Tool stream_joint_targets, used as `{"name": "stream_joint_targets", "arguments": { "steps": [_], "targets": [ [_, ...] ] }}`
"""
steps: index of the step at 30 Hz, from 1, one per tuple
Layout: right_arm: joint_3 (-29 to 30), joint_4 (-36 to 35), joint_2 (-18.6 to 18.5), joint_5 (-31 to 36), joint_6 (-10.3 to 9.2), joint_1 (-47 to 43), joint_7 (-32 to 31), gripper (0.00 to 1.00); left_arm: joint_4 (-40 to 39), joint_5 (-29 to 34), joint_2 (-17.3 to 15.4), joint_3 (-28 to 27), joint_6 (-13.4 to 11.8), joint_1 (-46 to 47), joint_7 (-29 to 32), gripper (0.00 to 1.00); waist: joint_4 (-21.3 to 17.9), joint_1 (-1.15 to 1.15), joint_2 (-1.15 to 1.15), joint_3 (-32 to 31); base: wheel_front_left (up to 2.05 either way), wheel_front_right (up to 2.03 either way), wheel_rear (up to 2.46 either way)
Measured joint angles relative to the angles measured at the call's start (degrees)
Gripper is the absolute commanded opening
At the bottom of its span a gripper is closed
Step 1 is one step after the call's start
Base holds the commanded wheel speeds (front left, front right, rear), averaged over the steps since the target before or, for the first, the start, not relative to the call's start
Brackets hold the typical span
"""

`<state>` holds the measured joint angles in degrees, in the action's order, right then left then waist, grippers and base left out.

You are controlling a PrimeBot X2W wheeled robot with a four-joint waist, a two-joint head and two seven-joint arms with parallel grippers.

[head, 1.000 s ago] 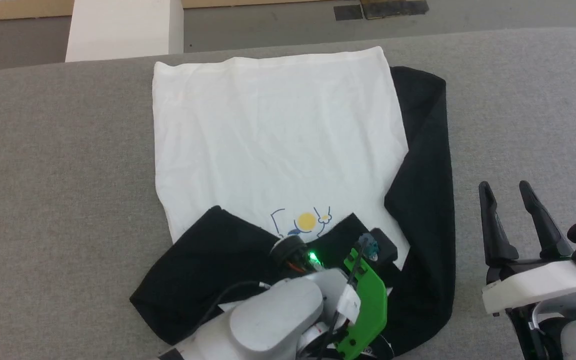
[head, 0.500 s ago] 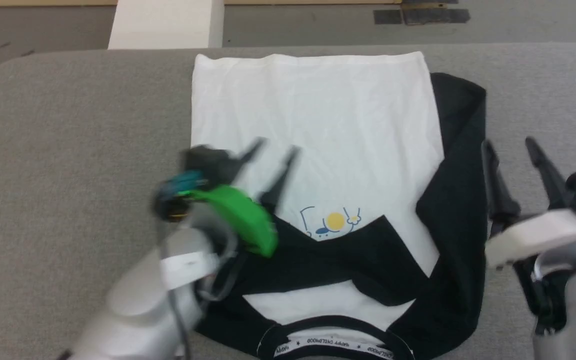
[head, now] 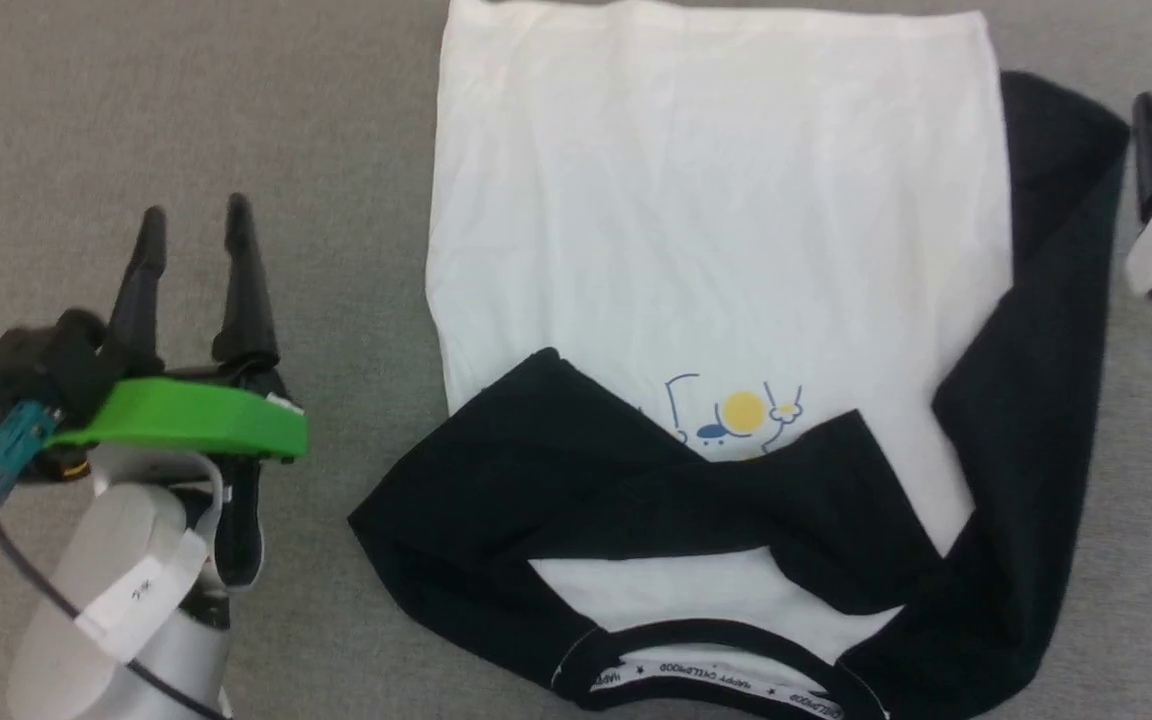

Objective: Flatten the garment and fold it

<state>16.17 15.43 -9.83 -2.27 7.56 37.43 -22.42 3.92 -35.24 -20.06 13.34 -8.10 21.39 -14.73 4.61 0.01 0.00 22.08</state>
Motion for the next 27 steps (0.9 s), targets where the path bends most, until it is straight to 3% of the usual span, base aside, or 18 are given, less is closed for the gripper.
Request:
{"name": "stream_joint_targets", "arguments": {
  "steps": [5, 13, 15, 16, 17, 21, 27],
  "targets": [
    [3.45, 5.79, -1.52, 3.52, 0.01, 6.52, -6.76, 1.00, -3.61, 5.92, 4.82, -8.20, 2.74, -3.14, 0.00, 1.00, 2.23, 0.00, 0.00, 3.58, 0.00, 0.00, 0.00],
    [6.09, 9.39, -2.15, 5.80, 0.01, 10.15, -15.27, 1.00, -3.91, 11.49, 10.12, -14.03, 8.14, -3.99, 0.00, 1.00, 5.50, 0.00, 0.00, 7.50, 0.00, 0.00, 0.00],
    [6.08, 9.48, -2.10, 5.89, 0.01, 10.39, -16.67, 0.40, -3.52, 12.34, 11.09, -15.06, 8.84, -4.00, 0.00, 1.00, 5.95, 0.00, 0.00, 8.14, 0.00, 0.00, 0.00],
    [6.06, 9.33, -2.15, 6.09, 0.01, 10.63, -17.05, 0.29, -3.21, 12.78, 11.45, -15.53, 9.28, -4.02, 0.00, 1.00, 6.12, 0.00, 0.00, 8.41, 0.00, 0.00, 0.00],
    [5.95, 9.18, -2.23, 6.38, 0.01, 10.79, -17.48, 0.00, -3.02, 12.95, 11.81, -15.92, 9.75, -4.02, 0.00, 1.00, 6.21, 0.00, 0.00, 8.55, 0.00, 0.00, 0.00],
    [6.48, 8.04, -2.27, 6.98, 0.01, 10.59, -16.99, 0.00, -2.05, 13.81, 13.19, -16.82, 11.39, -4.02, 0.00, 1.00, 6.15, 0.00, 0.00, 8.03, 0.00, 0.00, 0.00],
    [11.33, 4.12, -1.78, 6.88, 0.01, 7.16, -9.72, 0.00, -0.13, 16.08, 13.82, -18.17, 12.66, -4.61, -0.01, 1.00, 5.25, 0.00, 0.00, 4.98, 0.00, 0.00, 0.00]
  ]
}}
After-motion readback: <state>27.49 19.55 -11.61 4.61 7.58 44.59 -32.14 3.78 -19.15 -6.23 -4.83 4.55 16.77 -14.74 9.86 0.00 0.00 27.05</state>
